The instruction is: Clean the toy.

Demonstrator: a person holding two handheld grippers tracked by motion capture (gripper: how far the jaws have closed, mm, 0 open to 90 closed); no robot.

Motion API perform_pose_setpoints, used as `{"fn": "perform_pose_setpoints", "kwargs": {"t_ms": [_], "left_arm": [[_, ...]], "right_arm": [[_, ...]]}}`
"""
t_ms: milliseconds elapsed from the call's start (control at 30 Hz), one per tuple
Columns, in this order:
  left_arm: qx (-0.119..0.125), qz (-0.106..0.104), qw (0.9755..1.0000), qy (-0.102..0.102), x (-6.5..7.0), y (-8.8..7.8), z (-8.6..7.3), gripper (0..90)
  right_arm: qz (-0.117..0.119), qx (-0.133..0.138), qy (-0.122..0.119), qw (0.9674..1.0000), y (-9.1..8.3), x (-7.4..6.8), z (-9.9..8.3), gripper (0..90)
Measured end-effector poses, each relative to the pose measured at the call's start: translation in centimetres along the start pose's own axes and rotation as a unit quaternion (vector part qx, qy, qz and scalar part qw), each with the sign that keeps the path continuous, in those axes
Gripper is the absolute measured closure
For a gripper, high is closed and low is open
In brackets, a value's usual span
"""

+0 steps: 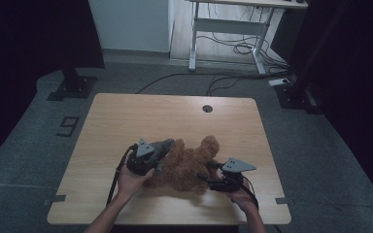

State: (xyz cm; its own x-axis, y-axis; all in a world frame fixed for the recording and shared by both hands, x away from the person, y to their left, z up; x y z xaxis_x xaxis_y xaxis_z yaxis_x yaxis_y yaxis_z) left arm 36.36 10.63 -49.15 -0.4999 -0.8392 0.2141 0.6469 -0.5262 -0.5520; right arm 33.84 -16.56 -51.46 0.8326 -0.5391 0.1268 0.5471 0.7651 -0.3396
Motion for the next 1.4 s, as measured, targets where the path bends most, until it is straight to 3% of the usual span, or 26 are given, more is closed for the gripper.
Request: {"fn": "perform_pose_setpoints", "kwargs": {"t_ms": [100, 200, 300, 433, 533, 667, 933, 1067, 1400], "left_arm": [[0.004, -0.004, 1.0, 0.004, 0.3, -0.3, -0.4, 80.0], [0.009, -0.009, 0.9999, 0.005, 0.4, -0.6, -0.8, 80.0], [0.014, -0.017, 0.9998, 0.0, 0.3, -1.0, -1.1, 80.1], [0.016, -0.02, 0.9997, 0.002, 0.3, -1.2, -1.3, 80.1], [0.019, -0.022, 0.9996, 0.0, 0.3, -1.3, -1.4, 80.1], [0.022, -0.022, 0.9995, 0.001, 0.4, -1.4, -1.7, 80.1], [0.025, -0.021, 0.9995, 0.003, 0.7, -1.4, -1.9, 80.1], [0.028, -0.021, 0.9994, 0.003, 0.7, -1.5, -2.0, 80.1], [0.031, -0.023, 0.9993, 0.003, 0.7, -1.5, -2.2, 80.1]], "right_arm": [[-0.032, 0.021, 0.015, 0.9991, -0.9, 0.9, 1.5, 29.8], [-0.06, 0.017, 0.02, 0.9979, -0.8, 2.3, 2.9, 22.4], [-0.069, 0.005, 0.027, 0.9973, 0.0, 3.7, 4.3, 17.0], [-0.058, -0.022, 0.027, 0.9977, 1.7, 4.4, 5.4, 11.8], [-0.027, -0.05, 0.039, 0.9976, 2.6, 4.3, 4.8, 6.8], [0.005, -0.079, 0.037, 0.9962, 2.7, 2.8, 3.2, 0.0], [-0.001, -0.086, 0.031, 0.9958, 1.7, 0.7, 0.9, 0.0], [-0.004, -0.097, 0.04, 0.9944, 2.4, 0.8, 0.2, 0.0], [-0.008, -0.137, 0.08, 0.9873, 3.3, 2.1, -0.4, 0.0]]}}
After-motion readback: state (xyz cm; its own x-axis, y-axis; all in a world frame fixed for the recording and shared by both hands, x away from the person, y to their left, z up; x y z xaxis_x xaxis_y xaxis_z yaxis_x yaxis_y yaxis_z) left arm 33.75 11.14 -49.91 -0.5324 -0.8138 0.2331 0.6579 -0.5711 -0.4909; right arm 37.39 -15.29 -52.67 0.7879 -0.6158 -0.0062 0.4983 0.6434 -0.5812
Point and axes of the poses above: each handheld gripper's, and its own axes: y roughly forward along the jaws, z roughly out of its top, x roughly to its right, the point moved 4 cm from there along y, roughly forward along the jaws, and after that the axes turned 14 degrees about -y, right-handed, at the moved point
